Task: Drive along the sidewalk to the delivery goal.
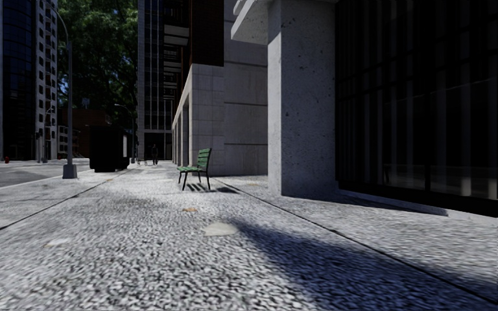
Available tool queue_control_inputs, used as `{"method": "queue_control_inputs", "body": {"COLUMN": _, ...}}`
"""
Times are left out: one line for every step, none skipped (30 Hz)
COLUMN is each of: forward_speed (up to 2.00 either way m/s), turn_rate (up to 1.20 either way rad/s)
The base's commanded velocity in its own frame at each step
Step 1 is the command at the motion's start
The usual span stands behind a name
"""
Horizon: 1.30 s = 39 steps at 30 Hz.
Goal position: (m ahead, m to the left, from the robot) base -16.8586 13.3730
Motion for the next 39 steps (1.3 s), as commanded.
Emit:
{"method": "queue_control_inputs", "body": {"forward_speed": 2.0, "turn_rate": 0.0}}
{"method": "queue_control_inputs", "body": {"forward_speed": 2.0, "turn_rate": 0.0}}
{"method": "queue_control_inputs", "body": {"forward_speed": 2.0, "turn_rate": 0.0}}
{"method": "queue_control_inputs", "body": {"forward_speed": 2.0, "turn_rate": 0.09}}
{"method": "queue_control_inputs", "body": {"forward_speed": 2.0, "turn_rate": 0.22}}
{"method": "queue_control_inputs", "body": {"forward_speed": 2.0, "turn_rate": 0.22}}
{"method": "queue_control_inputs", "body": {"forward_speed": 2.0, "turn_rate": 0.34}}
{"method": "queue_control_inputs", "body": {"forward_speed": 1.93, "turn_rate": 0.38}}
{"method": "queue_control_inputs", "body": {"forward_speed": 1.85, "turn_rate": 0.45}}
{"method": "queue_control_inputs", "body": {"forward_speed": 1.82, "turn_rate": 0.49}}
{"method": "queue_control_inputs", "body": {"forward_speed": 1.82, "turn_rate": 0.49}}
{"method": "queue_control_inputs", "body": {"forward_speed": 1.81, "turn_rate": 0.5}}
{"method": "queue_control_inputs", "body": {"forward_speed": 1.81, "turn_rate": 0.5}}
{"method": "queue_control_inputs", "body": {"forward_speed": 1.81, "turn_rate": 0.5}}
{"method": "queue_control_inputs", "body": {"forward_speed": 1.81, "turn_rate": 0.5}}
{"method": "queue_control_inputs", "body": {"forward_speed": 1.81, "turn_rate": 0.5}}
{"method": "queue_control_inputs", "body": {"forward_speed": 1.81, "turn_rate": 0.5}}
{"method": "queue_control_inputs", "body": {"forward_speed": 1.81, "turn_rate": 0.5}}
{"method": "queue_control_inputs", "body": {"forward_speed": 1.81, "turn_rate": 0.5}}
{"method": "queue_control_inputs", "body": {"forward_speed": 1.81, "turn_rate": 0.5}}
{"method": "queue_control_inputs", "body": {"forward_speed": 1.81, "turn_rate": 0.5}}
{"method": "queue_control_inputs", "body": {"forward_speed": 1.81, "turn_rate": 0.5}}
{"method": "queue_control_inputs", "body": {"forward_speed": 1.81, "turn_rate": 0.5}}
{"method": "queue_control_inputs", "body": {"forward_speed": 1.81, "turn_rate": 0.5}}
{"method": "queue_control_inputs", "body": {"forward_speed": 1.81, "turn_rate": 0.5}}
{"method": "queue_control_inputs", "body": {"forward_speed": 1.81, "turn_rate": 0.5}}
{"method": "queue_control_inputs", "body": {"forward_speed": 1.81, "turn_rate": 0.51}}
{"method": "queue_control_inputs", "body": {"forward_speed": 1.81, "turn_rate": 0.51}}
{"method": "queue_control_inputs", "body": {"forward_speed": 1.81, "turn_rate": 0.51}}
{"method": "queue_control_inputs", "body": {"forward_speed": 1.81, "turn_rate": 0.51}}
{"method": "queue_control_inputs", "body": {"forward_speed": 1.81, "turn_rate": 0.51}}
{"method": "queue_control_inputs", "body": {"forward_speed": 1.81, "turn_rate": 0.52}}
{"method": "queue_control_inputs", "body": {"forward_speed": 1.81, "turn_rate": 0.52}}
{"method": "queue_control_inputs", "body": {"forward_speed": 1.81, "turn_rate": 0.52}}
{"method": "queue_control_inputs", "body": {"forward_speed": 1.81, "turn_rate": 0.52}}
{"method": "queue_control_inputs", "body": {"forward_speed": 1.81, "turn_rate": 0.52}}
{"method": "queue_control_inputs", "body": {"forward_speed": 1.81, "turn_rate": 0.52}}
{"method": "queue_control_inputs", "body": {"forward_speed": 1.81, "turn_rate": 0.52}}
{"method": "queue_control_inputs", "body": {"forward_speed": 1.81, "turn_rate": 0.52}}
